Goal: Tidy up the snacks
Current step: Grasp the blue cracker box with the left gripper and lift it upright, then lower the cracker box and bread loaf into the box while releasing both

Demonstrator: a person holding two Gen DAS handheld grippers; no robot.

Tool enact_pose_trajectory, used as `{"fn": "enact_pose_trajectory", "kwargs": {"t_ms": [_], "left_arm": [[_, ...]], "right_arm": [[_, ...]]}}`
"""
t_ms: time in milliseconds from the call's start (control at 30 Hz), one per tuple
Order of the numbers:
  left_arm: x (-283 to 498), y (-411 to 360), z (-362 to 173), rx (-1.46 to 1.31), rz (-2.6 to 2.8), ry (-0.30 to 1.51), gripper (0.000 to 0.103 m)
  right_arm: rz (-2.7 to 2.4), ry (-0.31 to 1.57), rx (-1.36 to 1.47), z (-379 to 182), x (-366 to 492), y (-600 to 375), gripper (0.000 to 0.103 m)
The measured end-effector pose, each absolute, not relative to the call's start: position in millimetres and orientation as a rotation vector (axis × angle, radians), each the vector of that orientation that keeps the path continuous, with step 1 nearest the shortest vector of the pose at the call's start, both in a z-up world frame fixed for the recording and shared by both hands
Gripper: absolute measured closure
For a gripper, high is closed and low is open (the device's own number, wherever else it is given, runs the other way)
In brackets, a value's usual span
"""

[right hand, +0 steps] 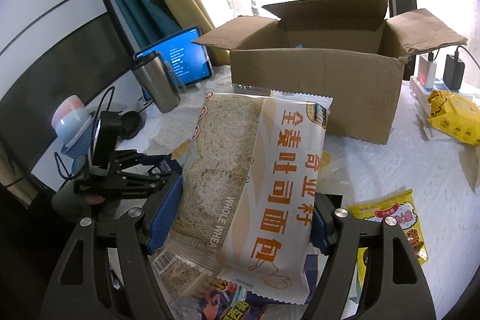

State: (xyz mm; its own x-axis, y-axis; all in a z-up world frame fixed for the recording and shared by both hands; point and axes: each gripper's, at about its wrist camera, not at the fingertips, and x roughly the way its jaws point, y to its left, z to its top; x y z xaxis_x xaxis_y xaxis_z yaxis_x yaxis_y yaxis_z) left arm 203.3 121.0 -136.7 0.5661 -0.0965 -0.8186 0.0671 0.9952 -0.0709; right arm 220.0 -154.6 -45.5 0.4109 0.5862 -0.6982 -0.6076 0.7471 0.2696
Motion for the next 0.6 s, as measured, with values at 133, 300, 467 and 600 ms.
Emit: {"fn": "enact_pose_trajectory", "kwargs": {"t_ms": [133,300,467,600], "left_arm": [[203,120,-132,-0.064,-0.100,0.935,0.050],[200,117,-109,-0.095,-0.119,0.877,0.050],[206,117,-70,-0.144,-0.145,0.786,0.050],[221,109,-49,-0.148,-0.181,0.741,0.050]], "right_arm": [[0.728,0.868,-0.031,-45,222,-159,0.026],[0.705,0.868,-0.035,-46,230,-162,0.026],[0.681,0.852,-0.044,-43,250,-163,0.026],[0.661,0.833,-0.038,-37,273,-162,0.026]]}}
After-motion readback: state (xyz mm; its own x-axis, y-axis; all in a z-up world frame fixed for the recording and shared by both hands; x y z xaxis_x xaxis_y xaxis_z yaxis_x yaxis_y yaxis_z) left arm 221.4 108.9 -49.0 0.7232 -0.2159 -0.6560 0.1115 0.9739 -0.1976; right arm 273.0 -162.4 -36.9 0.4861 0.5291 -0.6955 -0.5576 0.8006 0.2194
